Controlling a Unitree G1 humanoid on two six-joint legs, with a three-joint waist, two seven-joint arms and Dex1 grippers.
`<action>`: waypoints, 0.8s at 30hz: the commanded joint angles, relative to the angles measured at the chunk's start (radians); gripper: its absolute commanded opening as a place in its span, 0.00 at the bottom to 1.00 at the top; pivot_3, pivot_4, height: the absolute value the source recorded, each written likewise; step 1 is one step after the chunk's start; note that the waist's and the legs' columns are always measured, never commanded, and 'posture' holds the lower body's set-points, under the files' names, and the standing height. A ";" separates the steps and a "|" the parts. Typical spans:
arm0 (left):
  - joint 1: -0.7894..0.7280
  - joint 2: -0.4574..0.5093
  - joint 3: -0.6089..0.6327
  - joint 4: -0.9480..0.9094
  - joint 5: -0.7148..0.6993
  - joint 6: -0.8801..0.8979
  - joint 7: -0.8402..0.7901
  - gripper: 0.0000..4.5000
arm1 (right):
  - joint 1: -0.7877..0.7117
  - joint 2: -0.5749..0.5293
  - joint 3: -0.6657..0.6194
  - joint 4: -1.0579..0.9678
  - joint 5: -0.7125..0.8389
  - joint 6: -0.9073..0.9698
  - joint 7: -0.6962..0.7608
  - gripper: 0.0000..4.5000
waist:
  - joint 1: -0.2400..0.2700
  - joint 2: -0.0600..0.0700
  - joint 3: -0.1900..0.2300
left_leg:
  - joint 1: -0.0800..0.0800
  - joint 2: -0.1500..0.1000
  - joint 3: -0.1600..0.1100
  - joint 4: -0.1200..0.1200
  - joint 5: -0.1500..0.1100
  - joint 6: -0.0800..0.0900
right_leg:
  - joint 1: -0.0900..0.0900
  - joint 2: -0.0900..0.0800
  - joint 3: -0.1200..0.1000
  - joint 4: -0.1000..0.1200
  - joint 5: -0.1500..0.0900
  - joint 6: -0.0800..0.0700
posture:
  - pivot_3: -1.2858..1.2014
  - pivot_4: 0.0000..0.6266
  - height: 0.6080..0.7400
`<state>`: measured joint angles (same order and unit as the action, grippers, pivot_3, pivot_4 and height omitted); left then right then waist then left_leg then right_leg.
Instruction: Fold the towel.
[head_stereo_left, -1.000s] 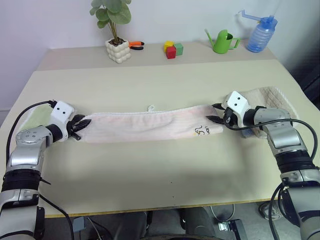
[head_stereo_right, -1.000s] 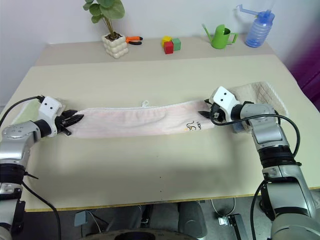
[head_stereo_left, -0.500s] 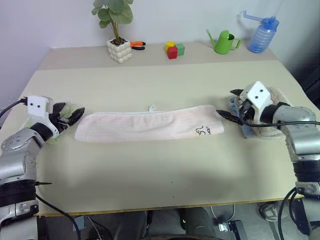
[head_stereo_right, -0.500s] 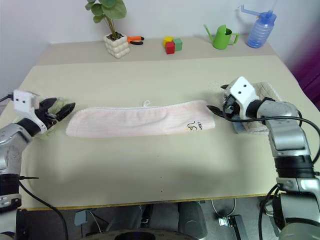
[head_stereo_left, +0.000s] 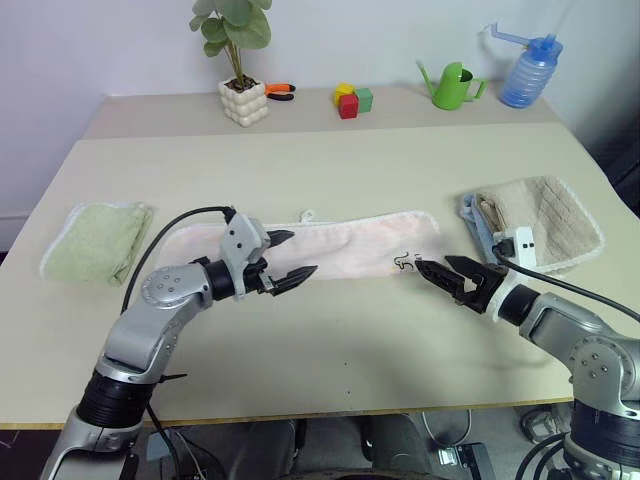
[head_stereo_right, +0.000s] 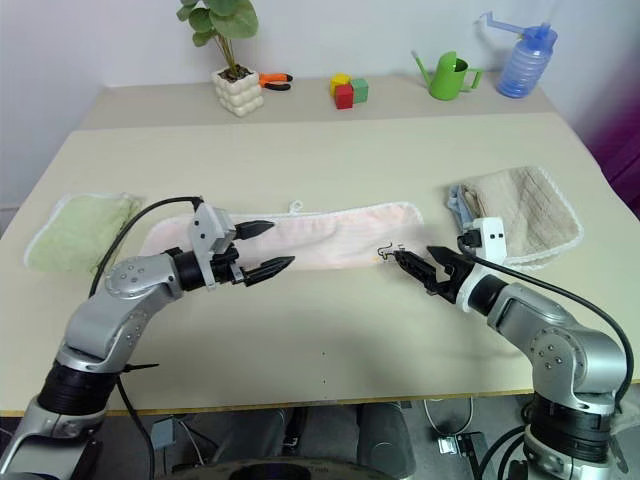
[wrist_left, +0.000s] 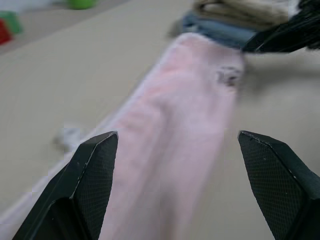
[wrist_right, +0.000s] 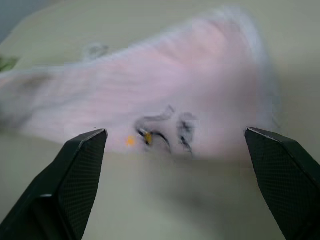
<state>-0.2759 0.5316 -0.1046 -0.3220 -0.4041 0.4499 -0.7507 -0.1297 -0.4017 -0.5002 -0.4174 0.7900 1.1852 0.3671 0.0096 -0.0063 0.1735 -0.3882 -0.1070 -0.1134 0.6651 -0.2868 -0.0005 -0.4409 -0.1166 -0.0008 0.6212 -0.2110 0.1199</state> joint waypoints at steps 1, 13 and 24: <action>-0.011 -0.007 -0.011 -0.050 -0.010 -0.012 -0.022 0.87 | -0.018 0.080 -0.074 -0.055 0.106 0.071 -0.121 0.99 | 0.001 0.001 0.000 | 0.000 0.000 0.000 0.000 0.000 0.000 | 0.000 0.000 0.000 0.000 0.000 0.000 | 0.52 0.24 0.94; -0.002 -0.020 -0.028 -0.044 0.012 -0.016 -0.019 0.87 | -0.191 0.273 -0.153 0.176 0.148 0.046 -0.452 0.99 | -0.001 0.001 -0.001 | 0.001 -0.001 0.000 0.000 0.000 0.000 | 0.001 0.000 0.000 0.000 0.000 0.000 | 0.52 0.24 0.94; 0.040 -0.020 -0.027 -0.062 0.030 -0.028 -0.005 0.88 | -0.163 0.220 -0.137 0.172 0.187 0.013 -0.459 0.48 | -0.004 0.002 -0.002 | 0.008 0.000 0.000 -0.001 0.000 0.001 | 0.008 0.001 0.000 -0.001 0.000 0.000 | 0.52 0.24 0.94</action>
<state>-0.2407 0.5071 -0.1432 -0.3407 -0.3793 0.4444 -0.7565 -0.3138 -0.1630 -0.6158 -0.2054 0.9419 1.1876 -0.1012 0.0058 -0.0039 0.1719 -0.3802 -0.1072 -0.1132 0.6635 -0.2873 0.0009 -0.4330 -0.1156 -0.0010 0.6202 -0.2113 0.1201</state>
